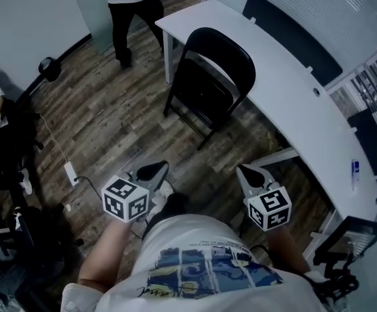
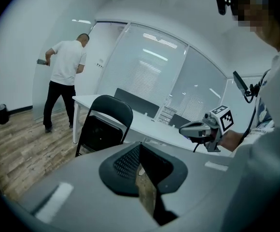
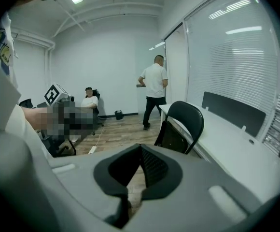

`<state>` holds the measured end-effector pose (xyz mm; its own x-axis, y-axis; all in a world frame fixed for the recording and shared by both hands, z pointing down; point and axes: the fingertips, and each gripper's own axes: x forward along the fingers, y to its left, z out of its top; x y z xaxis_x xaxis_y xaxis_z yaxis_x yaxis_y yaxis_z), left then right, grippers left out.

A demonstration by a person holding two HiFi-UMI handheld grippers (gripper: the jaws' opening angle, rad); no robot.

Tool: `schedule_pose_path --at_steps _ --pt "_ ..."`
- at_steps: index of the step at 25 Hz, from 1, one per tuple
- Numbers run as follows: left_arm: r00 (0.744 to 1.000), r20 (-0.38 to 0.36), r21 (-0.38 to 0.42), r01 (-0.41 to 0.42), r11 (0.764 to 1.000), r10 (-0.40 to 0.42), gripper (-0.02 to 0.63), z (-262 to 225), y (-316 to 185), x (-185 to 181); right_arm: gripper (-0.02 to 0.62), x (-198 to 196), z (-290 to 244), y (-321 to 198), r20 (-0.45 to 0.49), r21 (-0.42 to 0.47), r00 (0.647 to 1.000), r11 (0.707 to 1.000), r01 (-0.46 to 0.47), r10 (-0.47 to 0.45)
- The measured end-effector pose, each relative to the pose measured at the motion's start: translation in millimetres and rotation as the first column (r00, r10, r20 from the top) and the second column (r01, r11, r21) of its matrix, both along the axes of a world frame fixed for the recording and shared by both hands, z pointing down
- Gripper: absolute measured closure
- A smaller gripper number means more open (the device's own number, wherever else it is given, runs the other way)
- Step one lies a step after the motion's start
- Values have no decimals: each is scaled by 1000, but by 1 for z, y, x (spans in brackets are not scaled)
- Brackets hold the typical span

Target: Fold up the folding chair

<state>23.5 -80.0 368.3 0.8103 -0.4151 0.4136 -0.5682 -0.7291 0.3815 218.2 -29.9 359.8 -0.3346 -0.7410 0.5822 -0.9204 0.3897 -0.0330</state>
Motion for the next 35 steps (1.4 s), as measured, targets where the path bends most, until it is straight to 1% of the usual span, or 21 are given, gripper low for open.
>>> schedule_pose_path --at_steps 2,6,10,12,15,18,20,24,27,29,33,35 --pt "1000 -2 7 -8 1000 8 601 -4 34 4 592 3 3 31 16 7 1000 1000 -5 5" --pt "1000 -1 19 4 1000 -4 601 -11 98 -10 592 -12 6 93 48 25 999 1000 -8 7" --pt "999 20 4 28 1000 -28 601 -11 124 -7 592 -8 13 114 75 15 997 1000 13 -14" --pt "999 30 2 19 1000 -19 601 -13 137 -10 592 -11 10 129 74 18 997 1000 9 -10" --pt "1000 24 16 -13 1000 13 601 -20 161 -30 592 -31 1 159 60 38 998 999 -18 16" --pt "999 -1 31 -36 999 36 601 -29 174 -50 592 -53 -5 178 49 49 998 998 -45 42" --pt "999 -8 42 -49 998 50 601 -34 175 -51 592 -58 -7 181 50 50 997 997 -54 52" --pt "997 10 54 -80 995 80 601 -40 172 -44 592 -59 -10 179 80 49 994 996 -76 72" --pt "995 25 44 -95 995 94 601 -37 174 -47 592 -67 -11 180 80 50 995 997 -65 61" --pt "994 23 32 -105 994 104 601 -34 182 -63 592 -87 -16 186 74 56 996 996 -62 58" --pt "988 -17 44 -152 987 153 601 -45 210 -122 592 -154 -34 218 42 77 995 993 -89 86" --pt "983 -33 52 -178 983 180 601 -49 226 -142 592 -179 -39 235 31 81 994 991 -103 101"
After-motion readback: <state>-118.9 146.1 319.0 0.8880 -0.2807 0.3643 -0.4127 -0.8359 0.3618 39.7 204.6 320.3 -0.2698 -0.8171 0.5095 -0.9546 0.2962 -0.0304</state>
